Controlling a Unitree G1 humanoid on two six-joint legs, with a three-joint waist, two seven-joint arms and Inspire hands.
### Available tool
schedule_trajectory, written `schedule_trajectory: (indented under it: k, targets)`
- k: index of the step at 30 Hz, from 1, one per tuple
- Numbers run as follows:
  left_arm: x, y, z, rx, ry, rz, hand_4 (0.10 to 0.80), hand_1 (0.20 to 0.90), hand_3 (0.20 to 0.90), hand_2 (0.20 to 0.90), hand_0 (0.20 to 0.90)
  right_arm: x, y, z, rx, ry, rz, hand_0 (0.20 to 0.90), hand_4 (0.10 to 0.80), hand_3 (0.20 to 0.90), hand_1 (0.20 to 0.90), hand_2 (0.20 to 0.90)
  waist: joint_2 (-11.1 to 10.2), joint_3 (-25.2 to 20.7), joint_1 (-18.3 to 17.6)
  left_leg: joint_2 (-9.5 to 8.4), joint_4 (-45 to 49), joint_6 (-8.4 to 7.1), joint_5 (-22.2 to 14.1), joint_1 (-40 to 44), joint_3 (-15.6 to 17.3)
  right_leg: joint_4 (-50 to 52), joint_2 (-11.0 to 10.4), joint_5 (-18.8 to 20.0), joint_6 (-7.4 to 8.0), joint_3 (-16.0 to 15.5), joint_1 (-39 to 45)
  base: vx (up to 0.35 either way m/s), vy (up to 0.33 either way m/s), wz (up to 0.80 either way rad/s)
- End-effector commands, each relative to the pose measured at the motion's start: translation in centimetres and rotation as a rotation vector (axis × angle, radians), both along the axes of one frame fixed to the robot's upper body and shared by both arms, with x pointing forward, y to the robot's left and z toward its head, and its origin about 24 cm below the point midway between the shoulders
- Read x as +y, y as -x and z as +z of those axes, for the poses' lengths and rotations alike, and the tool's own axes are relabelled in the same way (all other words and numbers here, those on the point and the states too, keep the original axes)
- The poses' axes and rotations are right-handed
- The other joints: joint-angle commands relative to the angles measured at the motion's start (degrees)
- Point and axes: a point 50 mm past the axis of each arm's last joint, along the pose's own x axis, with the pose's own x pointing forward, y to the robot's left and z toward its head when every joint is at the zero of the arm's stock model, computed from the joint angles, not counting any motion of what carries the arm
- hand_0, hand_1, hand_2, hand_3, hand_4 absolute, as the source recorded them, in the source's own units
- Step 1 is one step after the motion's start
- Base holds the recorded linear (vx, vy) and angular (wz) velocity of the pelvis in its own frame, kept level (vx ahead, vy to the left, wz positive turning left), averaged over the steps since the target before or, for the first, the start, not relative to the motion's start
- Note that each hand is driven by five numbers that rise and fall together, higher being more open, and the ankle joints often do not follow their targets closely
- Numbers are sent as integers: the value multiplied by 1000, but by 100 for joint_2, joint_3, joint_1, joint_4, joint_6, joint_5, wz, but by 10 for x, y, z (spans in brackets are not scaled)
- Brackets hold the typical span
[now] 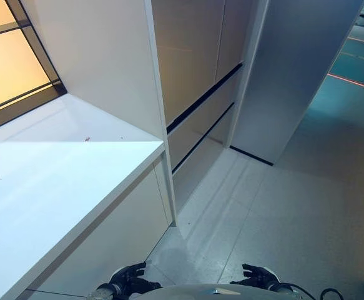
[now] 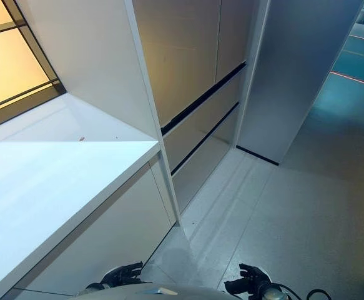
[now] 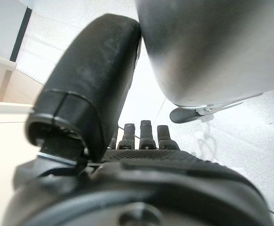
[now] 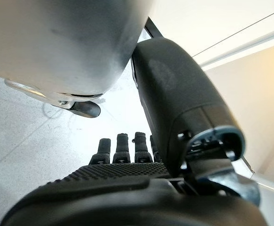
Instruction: Put drinks into fridge and close the fridge
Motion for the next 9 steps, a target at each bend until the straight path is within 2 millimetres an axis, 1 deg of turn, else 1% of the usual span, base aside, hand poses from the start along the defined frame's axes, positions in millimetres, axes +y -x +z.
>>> schedule_trajectory:
  k: [1,6,7,8,9]
  targets:
    - [-2,-26,5,-68,3,-38,800,900,900,900,900,-1,-16,4,-39,3,31,900,800,900,900,900,-38,211,65,-498,354,398,-871,72,83,606,229,-460,33,-435,-208,0,0,0]
    - [-4,-25,5,-60,29,-21,800,900,900,900,900,-1,-16,4,-40,6,34,900,800,900,900,900,-36,205,76,-505,335,402,-874,93,71,598,225,-469,30,-451,-184,0,0,0]
    - [-3,-25,5,-61,23,-23,665,785,765,785,785,-1,-16,4,-41,6,33,900,800,900,900,900,-37,204,78,-504,332,402,-872,95,70,599,228,-467,30,-454,-184,0,0,0]
    - [-3,-25,5,-61,23,-23,665,785,765,785,785,-1,-16,4,-41,6,33,900,800,900,900,900,-37,204,78,-504,331,402,-871,95,70,599,228,-467,30,-454,-184,0,0,0]
    - [-3,-25,5,-60,13,-25,800,900,900,900,900,-1,-16,4,-40,5,32,900,800,900,900,900,-37,196,78,-503,325,401,-871,99,72,600,229,-470,31,-454,-185,0,0,0]
